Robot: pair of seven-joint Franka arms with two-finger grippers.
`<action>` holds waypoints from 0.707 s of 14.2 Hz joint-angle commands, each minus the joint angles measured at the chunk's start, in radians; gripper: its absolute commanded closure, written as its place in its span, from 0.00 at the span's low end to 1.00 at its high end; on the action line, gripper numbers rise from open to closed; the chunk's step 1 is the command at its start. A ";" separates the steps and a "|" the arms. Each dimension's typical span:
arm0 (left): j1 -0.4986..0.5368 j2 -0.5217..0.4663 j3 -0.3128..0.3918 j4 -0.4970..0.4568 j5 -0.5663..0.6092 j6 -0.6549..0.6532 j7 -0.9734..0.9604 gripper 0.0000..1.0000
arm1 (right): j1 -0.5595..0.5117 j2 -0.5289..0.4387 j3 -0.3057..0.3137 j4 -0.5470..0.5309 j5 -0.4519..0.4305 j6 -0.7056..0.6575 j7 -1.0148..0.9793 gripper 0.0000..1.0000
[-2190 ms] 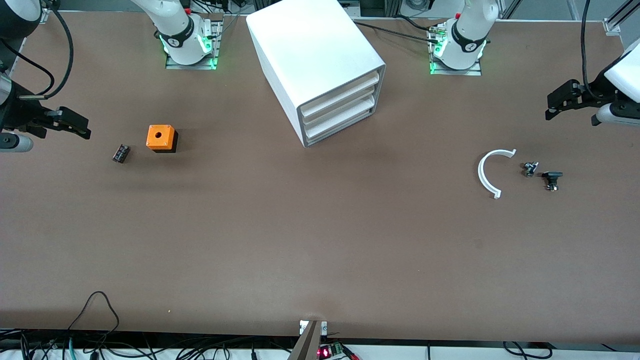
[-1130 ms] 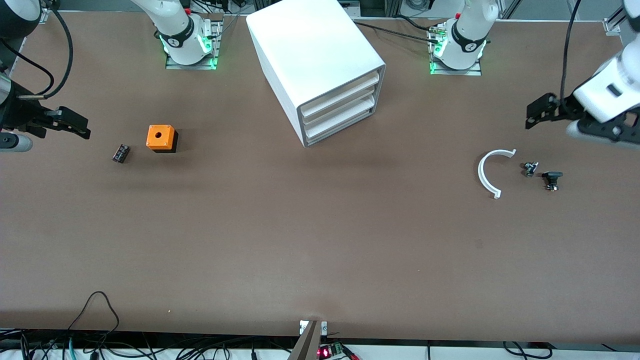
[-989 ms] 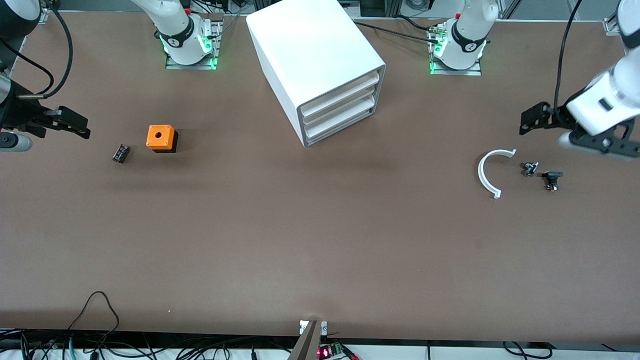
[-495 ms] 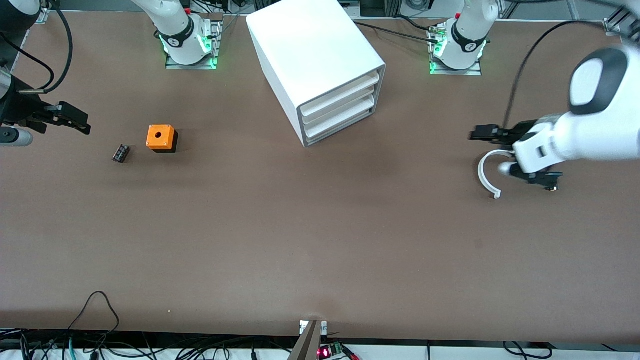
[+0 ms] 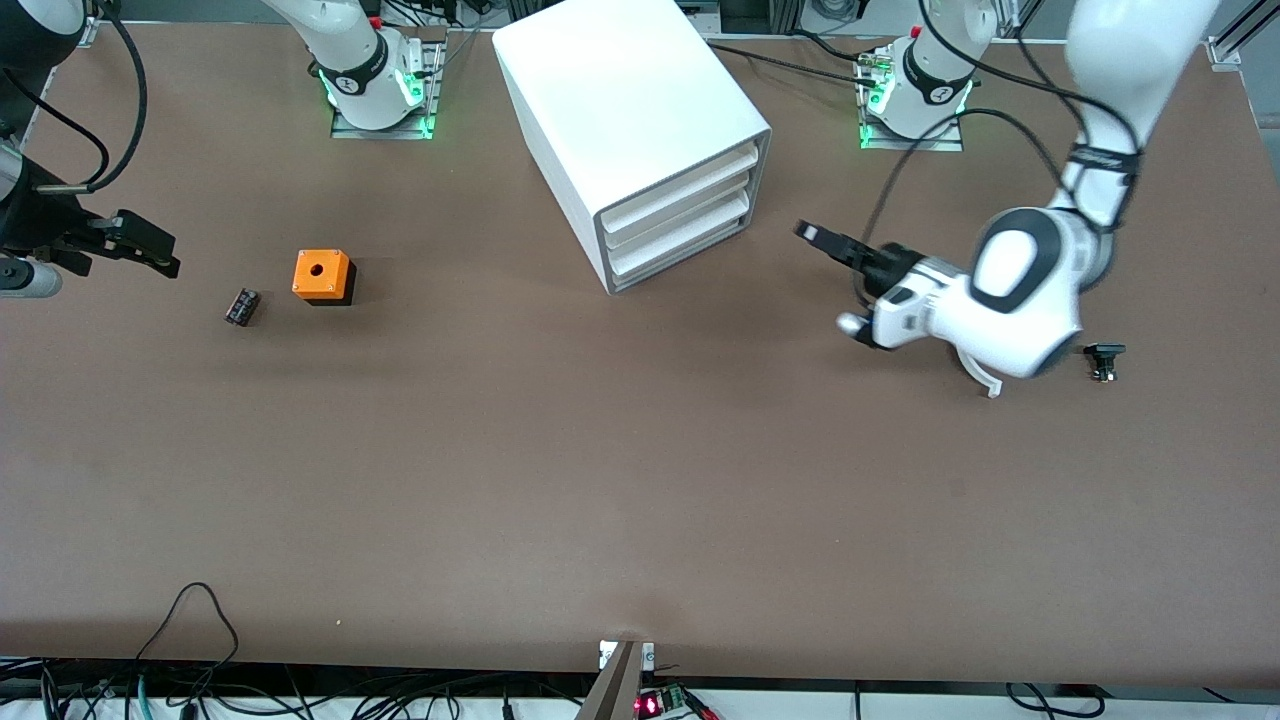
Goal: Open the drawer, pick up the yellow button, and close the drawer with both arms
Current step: 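Hook the left gripper onto the middle drawer front of the cabinet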
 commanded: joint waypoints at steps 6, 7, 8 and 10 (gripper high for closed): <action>0.007 -0.031 -0.205 -0.178 -0.180 0.188 0.040 0.02 | 0.011 0.013 0.007 -0.005 0.000 0.011 0.007 0.00; 0.007 -0.032 -0.208 -0.186 -0.180 0.190 0.040 0.06 | 0.013 0.029 0.007 -0.005 -0.001 0.012 0.007 0.00; 0.007 -0.035 -0.209 -0.197 -0.180 0.190 0.041 0.13 | 0.016 0.052 0.007 -0.005 -0.003 0.015 0.005 0.00; 0.007 -0.040 -0.225 -0.209 -0.180 0.190 0.040 0.36 | 0.039 0.088 0.008 0.007 0.000 0.012 0.007 0.00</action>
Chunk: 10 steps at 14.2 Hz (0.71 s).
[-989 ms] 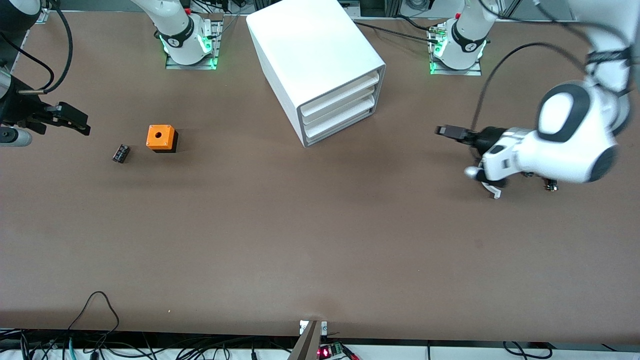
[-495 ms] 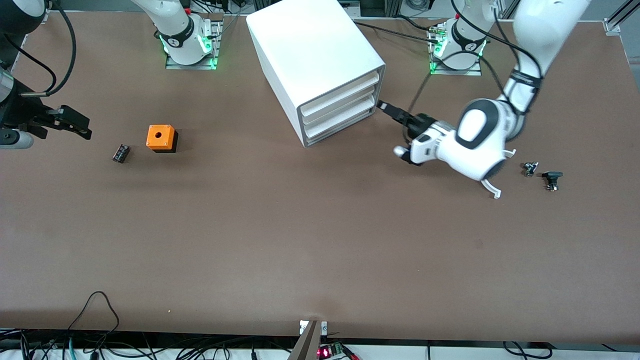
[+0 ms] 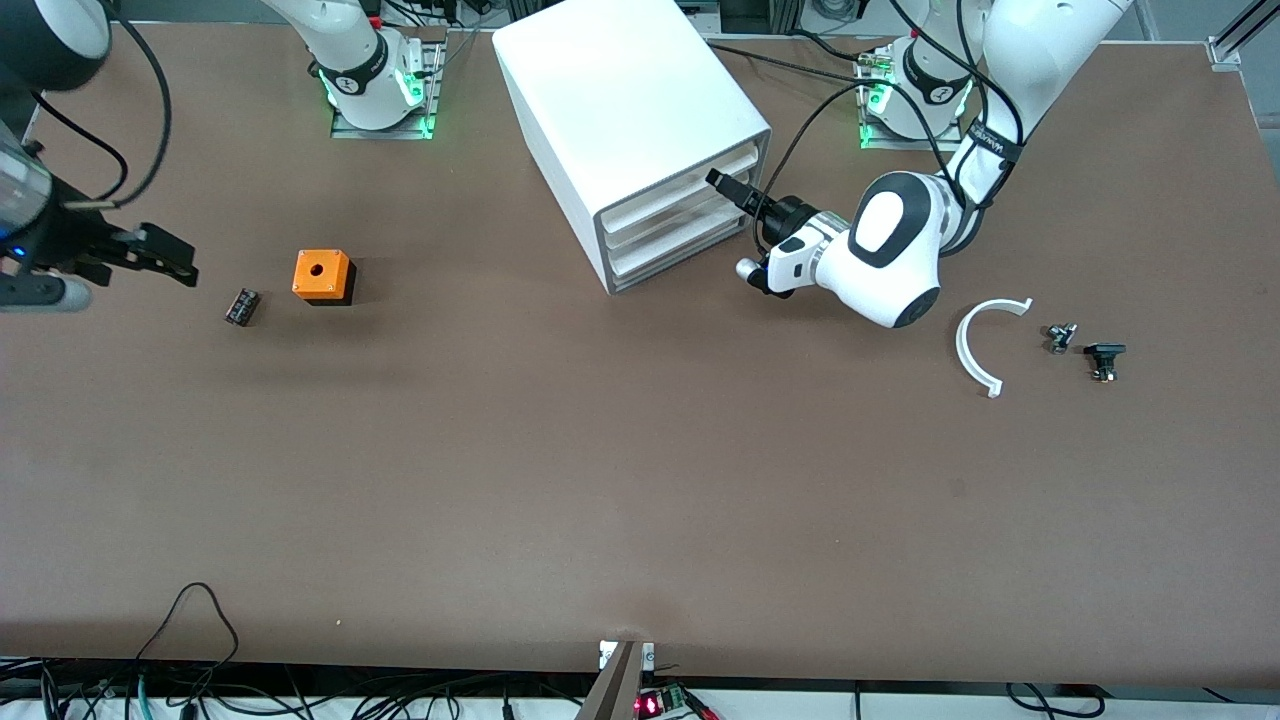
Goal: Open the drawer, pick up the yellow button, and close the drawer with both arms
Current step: 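Pull the drawer open with the left gripper while the right gripper advances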
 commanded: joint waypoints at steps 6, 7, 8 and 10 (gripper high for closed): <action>0.039 -0.040 0.008 -0.032 -0.017 0.017 0.027 1.00 | 0.034 0.051 0.000 0.004 0.004 -0.010 -0.011 0.00; 0.057 -0.040 0.039 -0.028 -0.017 0.025 0.027 1.00 | 0.052 0.053 0.000 0.004 0.004 -0.007 -0.010 0.00; 0.067 -0.040 0.065 -0.005 -0.015 0.037 0.014 1.00 | 0.068 0.063 0.000 0.005 0.006 -0.007 -0.011 0.00; 0.071 -0.042 0.126 0.024 -0.017 0.042 0.012 1.00 | 0.094 0.082 0.000 0.010 0.085 -0.007 -0.010 0.00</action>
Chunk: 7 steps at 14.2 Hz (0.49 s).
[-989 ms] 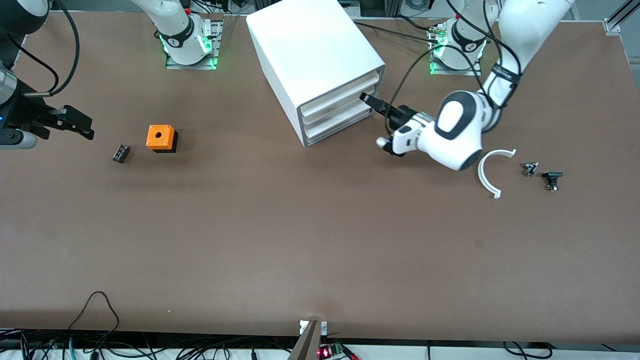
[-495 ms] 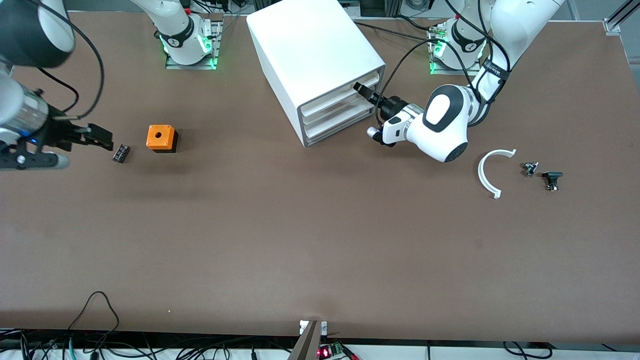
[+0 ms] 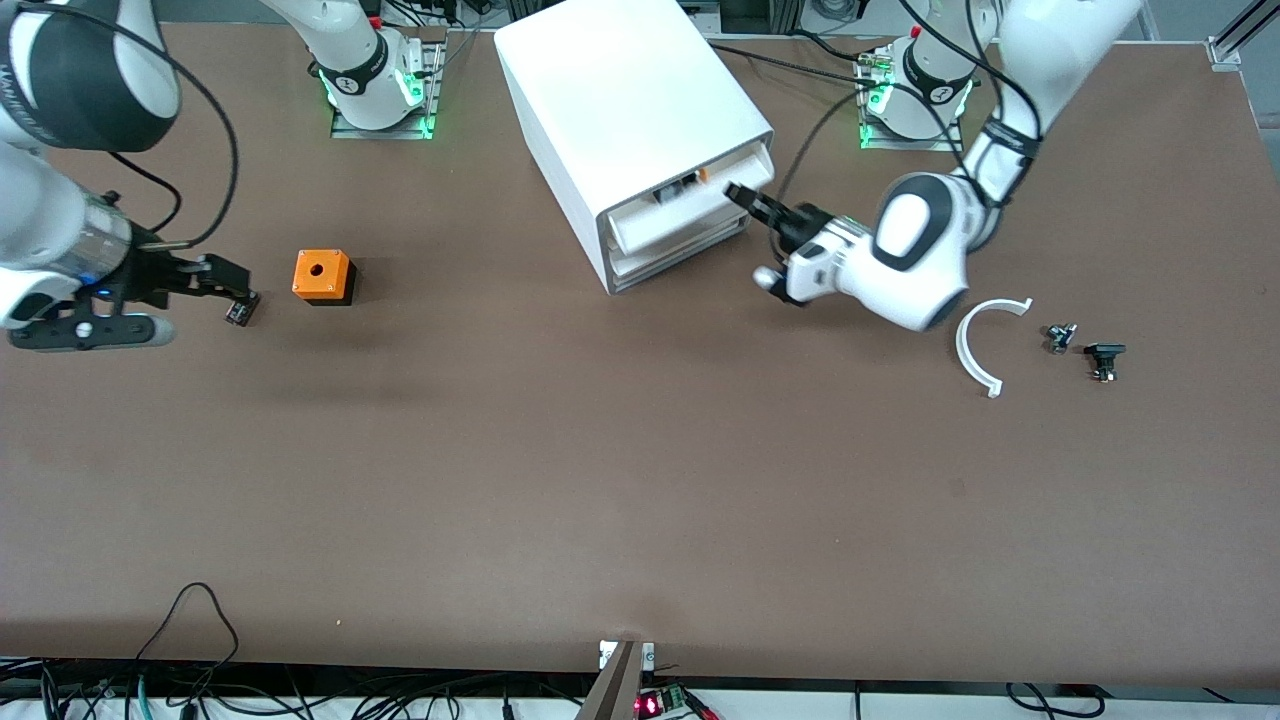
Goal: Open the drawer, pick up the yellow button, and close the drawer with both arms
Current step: 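Pull the drawer open with the left gripper while the right gripper advances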
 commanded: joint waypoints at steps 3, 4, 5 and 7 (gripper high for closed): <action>0.039 -0.013 0.117 0.074 0.003 0.080 -0.020 1.00 | 0.060 0.039 -0.003 0.011 0.112 -0.002 0.003 0.00; 0.050 -0.015 0.117 0.085 0.001 0.084 -0.023 0.78 | 0.068 0.040 -0.003 0.011 0.107 0.003 0.006 0.00; 0.059 -0.023 0.117 0.090 0.003 0.087 -0.006 0.08 | 0.069 0.042 -0.003 0.011 0.106 0.006 0.008 0.00; 0.079 -0.052 0.119 0.091 0.003 0.090 -0.007 0.00 | 0.072 0.066 -0.003 0.019 0.098 0.008 -0.009 0.00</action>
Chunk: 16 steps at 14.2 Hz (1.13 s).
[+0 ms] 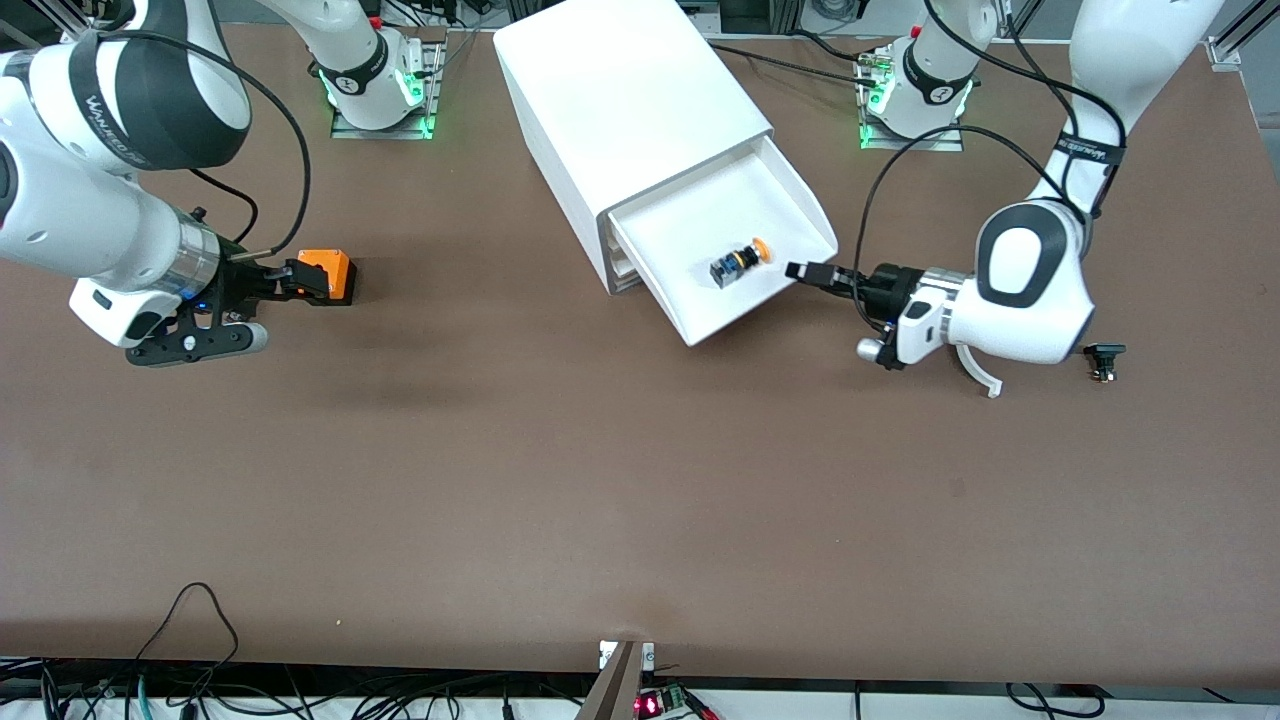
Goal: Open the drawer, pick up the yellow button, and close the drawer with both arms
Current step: 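Pull the drawer open with the left gripper while the right gripper advances, then withdraw the left gripper while the right gripper reaches over the open drawer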
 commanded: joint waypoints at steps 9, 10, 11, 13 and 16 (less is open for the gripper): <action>0.057 -0.260 0.111 0.159 0.443 0.118 -0.022 0.00 | 0.209 0.152 -0.003 0.177 0.013 0.011 -0.037 0.00; 0.061 -0.308 0.124 0.155 0.498 0.119 -0.022 0.00 | 0.246 0.179 0.006 0.223 0.011 0.012 -0.043 0.00; 0.063 -0.348 0.127 0.155 0.576 0.115 -0.027 0.00 | 0.263 0.208 0.032 0.279 0.008 0.012 -0.043 0.00; 0.057 -0.427 0.127 0.165 0.738 0.074 -0.059 0.00 | 0.275 0.262 0.095 0.378 0.013 0.018 -0.046 0.00; 0.041 -0.473 0.153 0.236 0.877 -0.082 -0.194 0.00 | 0.277 0.318 0.242 0.461 0.011 0.061 -0.074 0.00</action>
